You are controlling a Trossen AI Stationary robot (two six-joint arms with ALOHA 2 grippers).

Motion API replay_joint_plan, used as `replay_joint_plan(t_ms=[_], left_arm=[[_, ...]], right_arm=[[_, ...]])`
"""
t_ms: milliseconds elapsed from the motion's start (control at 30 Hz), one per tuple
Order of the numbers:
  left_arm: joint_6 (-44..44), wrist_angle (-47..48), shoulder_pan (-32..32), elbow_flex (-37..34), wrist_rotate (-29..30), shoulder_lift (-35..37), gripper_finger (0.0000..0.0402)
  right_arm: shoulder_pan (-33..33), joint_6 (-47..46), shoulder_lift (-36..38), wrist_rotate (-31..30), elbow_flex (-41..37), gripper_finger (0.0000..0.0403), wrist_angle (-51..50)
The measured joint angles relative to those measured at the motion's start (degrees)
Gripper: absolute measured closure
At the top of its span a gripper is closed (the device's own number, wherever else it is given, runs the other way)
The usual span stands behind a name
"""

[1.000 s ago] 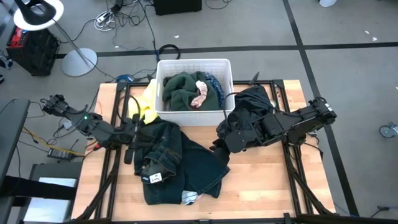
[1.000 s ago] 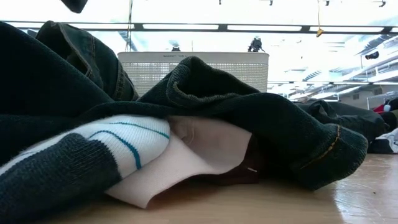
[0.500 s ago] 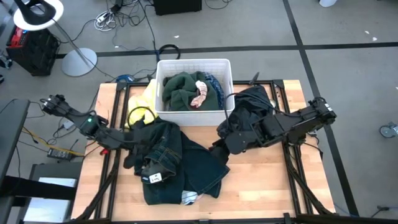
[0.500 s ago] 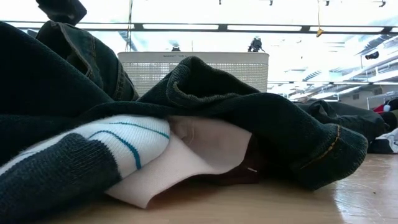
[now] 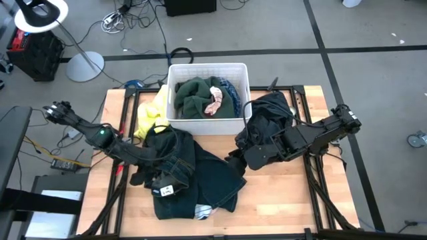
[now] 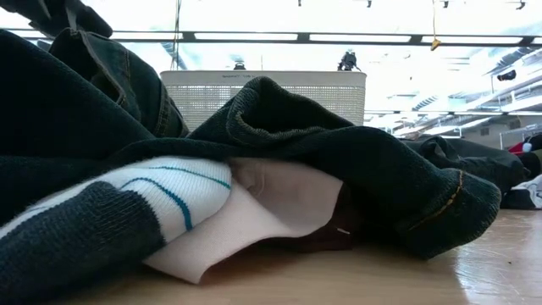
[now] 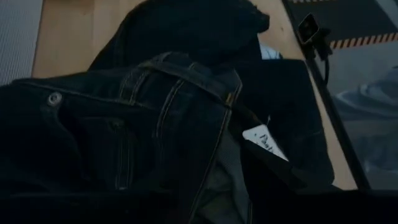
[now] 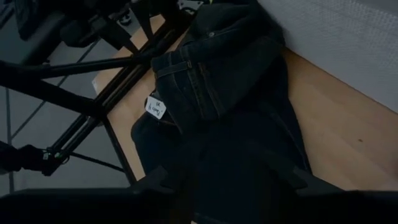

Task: Sort clothes
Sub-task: Put the blue jeans into the laundry organizer

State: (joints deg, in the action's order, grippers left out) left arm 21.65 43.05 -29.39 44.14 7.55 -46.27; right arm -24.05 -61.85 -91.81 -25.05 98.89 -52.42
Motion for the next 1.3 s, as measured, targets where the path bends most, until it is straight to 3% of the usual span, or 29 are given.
replay_joint_plan(t_ms=[267, 500, 633, 733, 867, 1100, 1300], left_arm=[[1.12, 0.61, 0.00, 0.00, -1.59, -3.62, 0.0269], [1.29, 0.58, 0.01, 0.00, 12.33, -7.17, 0.0269], [3.30, 0.52, 0.23, -0.01, 17.34, -8.91, 0.0271], [7.32, 0.50, 0.22, -0.02, 17.77, -9.41, 0.0297], [13.31, 0.43, 0.24, 0.50, 17.93, -9.45, 0.0379], [17.87, 0.25, 0.24, 8.29, 24.80, -9.50, 0.0396], [16.92, 0.28, 0.26, 18.85, 31.74, -10.73, 0.0399]], right_arm=[[0.11, 0.99, 0.00, -0.05, 0.00, 0.0275, -0.16], [0.10, 1.40, 0.02, -0.03, 0.00, 0.0275, -0.18], [0.04, 3.45, 0.02, -0.01, 0.00, 0.0275, -0.22], [0.04, 6.01, 0.02, -0.08, 0.00, 0.0275, -1.82], [0.13, 8.49, 0.17, 0.03, -1.31, 0.0275, -6.14], [1.89, 14.14, 0.15, 9.15, -9.22, 0.0295, -7.04], [1.66, 17.75, 0.98, 12.38, -18.13, 0.0336, -1.10]])
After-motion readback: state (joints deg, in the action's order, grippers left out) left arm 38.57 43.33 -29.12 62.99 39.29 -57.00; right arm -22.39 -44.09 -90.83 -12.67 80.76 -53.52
